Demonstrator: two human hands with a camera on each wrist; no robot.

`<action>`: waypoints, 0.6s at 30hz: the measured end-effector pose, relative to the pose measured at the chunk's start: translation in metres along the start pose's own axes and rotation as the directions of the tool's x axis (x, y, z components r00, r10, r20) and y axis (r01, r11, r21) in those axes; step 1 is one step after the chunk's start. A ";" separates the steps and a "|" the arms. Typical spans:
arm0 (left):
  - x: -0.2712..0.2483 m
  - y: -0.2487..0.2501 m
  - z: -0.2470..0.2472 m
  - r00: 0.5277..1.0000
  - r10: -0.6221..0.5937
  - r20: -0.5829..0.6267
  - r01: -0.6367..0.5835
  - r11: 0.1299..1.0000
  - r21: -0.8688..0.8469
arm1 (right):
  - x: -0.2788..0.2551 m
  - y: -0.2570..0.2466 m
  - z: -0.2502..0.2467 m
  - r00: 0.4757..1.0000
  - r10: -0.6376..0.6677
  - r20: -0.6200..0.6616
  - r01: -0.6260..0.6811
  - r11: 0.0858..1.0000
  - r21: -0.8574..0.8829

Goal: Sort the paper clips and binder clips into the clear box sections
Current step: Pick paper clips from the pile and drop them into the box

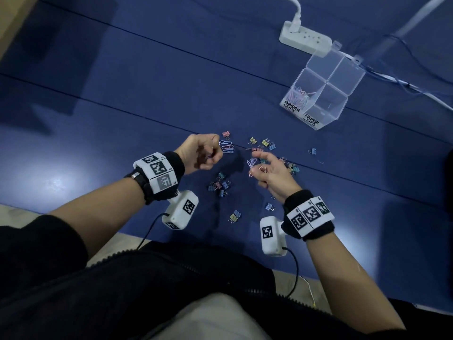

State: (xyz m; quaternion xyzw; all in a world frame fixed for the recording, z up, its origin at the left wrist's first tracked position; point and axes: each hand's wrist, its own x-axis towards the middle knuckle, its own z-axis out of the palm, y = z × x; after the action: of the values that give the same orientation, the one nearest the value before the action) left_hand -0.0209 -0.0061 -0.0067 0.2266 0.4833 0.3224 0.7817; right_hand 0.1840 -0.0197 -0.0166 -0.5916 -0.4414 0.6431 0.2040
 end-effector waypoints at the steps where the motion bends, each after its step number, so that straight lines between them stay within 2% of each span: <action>1: 0.002 -0.001 0.002 1.000 -0.016 -0.005 0.016 1.000 0.021 | -0.001 -0.001 0.000 0.999 -0.031 0.016 0.032 0.998 -0.049; 3: 0.006 -0.004 0.007 0.998 -0.032 -0.057 0.039 0.991 0.125 | -0.002 -0.002 0.003 0.995 -0.095 0.020 0.097 0.984 -0.146; 5: 0.012 -0.006 0.013 0.988 -0.020 -0.150 0.057 0.967 0.248 | -0.001 -0.002 0.006 0.995 -0.100 -0.007 0.099 0.990 -0.105; 8: 0.017 -0.006 0.010 0.969 0.005 -0.248 0.083 0.935 0.344 | -0.001 -0.001 0.003 0.999 0.031 -0.045 -0.022 0.981 0.193; 11: 0.019 -0.003 0.006 0.971 0.047 -0.234 0.076 0.868 0.492 | -0.005 -0.001 -0.007 0.991 0.135 -0.021 -0.104 0.841 0.532; 14: 0.018 0.000 0.007 0.966 0.167 -0.195 0.027 0.689 0.725 | -0.008 0.001 -0.012 0.989 0.151 0.006 -0.112 0.703 0.702; 16: 0.015 0.003 0.006 0.961 0.219 -0.168 0.037 0.499 0.866 | -0.008 0.000 -0.014 0.990 0.143 0.014 -0.106 0.658 0.745; 18: 0.010 0.005 0.000 0.966 0.211 -0.150 0.089 0.274 0.958 | -0.007 -0.001 -0.015 0.992 0.129 -0.004 -0.080 0.633 0.770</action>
State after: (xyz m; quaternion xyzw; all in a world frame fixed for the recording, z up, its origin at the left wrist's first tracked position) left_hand -0.0187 0.0047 -0.0094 0.6274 0.6634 0.0219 0.4073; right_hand 0.1995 -0.0192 -0.0101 -0.4919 -0.0855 0.7627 0.4111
